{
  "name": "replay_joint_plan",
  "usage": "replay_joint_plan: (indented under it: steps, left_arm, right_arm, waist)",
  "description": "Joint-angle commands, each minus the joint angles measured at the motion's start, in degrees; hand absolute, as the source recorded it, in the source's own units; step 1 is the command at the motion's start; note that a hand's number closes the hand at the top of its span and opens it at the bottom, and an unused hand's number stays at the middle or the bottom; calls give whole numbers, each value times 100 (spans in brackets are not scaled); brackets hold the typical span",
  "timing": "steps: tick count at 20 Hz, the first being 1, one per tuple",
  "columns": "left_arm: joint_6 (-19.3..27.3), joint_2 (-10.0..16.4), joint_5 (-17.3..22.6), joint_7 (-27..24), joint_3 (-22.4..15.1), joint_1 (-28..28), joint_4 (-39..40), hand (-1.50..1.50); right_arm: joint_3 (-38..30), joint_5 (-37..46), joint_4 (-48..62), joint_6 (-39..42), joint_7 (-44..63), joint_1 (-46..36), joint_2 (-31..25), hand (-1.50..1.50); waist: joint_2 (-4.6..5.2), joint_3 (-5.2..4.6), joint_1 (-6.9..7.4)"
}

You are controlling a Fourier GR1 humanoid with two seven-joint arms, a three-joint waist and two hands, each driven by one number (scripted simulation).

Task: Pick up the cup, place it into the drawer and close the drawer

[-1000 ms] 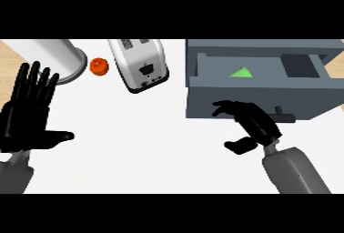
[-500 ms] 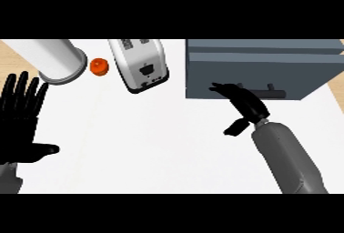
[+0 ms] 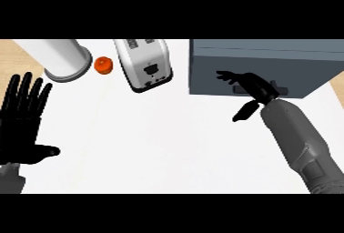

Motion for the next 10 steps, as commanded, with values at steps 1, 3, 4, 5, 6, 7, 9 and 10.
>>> replay_joint_plan:
  steps: [1, 3, 4, 5, 6, 7, 9, 10]
  left_arm:
    - [-262, 67, 106, 21, 138, 41, 41, -150]
    - [-144, -45, -161, -102, -18, -6, 56, -150]
    - [-95, -164, -171, -56, -85, -249, 221, -150]
    - [-138, -102, -221, -112, -65, -70, 157, -150]
    - [-244, -131, -262, -193, -73, -113, 296, -150]
    - [-254, -46, -277, -217, -17, 27, 135, -150]
    - [-239, -144, -275, -158, -105, -44, 162, -150]
    - [-267, -82, -188, -76, -24, -140, 249, -150]
  right_arm:
    - [-254, 36, 882, -14, 301, -657, -202, -150]
    - [-261, 77, 1056, -76, 89, -600, -360, -150]
    - [-342, 8, 1078, -70, 271, -825, -271, -150]
    - [-376, -19, 1141, 94, 72, -845, -496, -150]
    - [-309, 65, 1177, -25, 28, -846, -464, -150]
    - [-435, -57, 1246, 163, 58, -928, -578, -150]
    - [-418, -18, 1308, 74, 157, -1033, -487, -150]
    - [-467, -63, 1316, 190, -58, -994, -727, -150]
  waist:
    - [155, 39, 147]
    - [196, 43, 193]
    - [214, 41, 163]
    - [220, 44, 232]
    - [216, 41, 194]
    - [193, 42, 226]
    - [227, 44, 283]
    - [254, 46, 278]
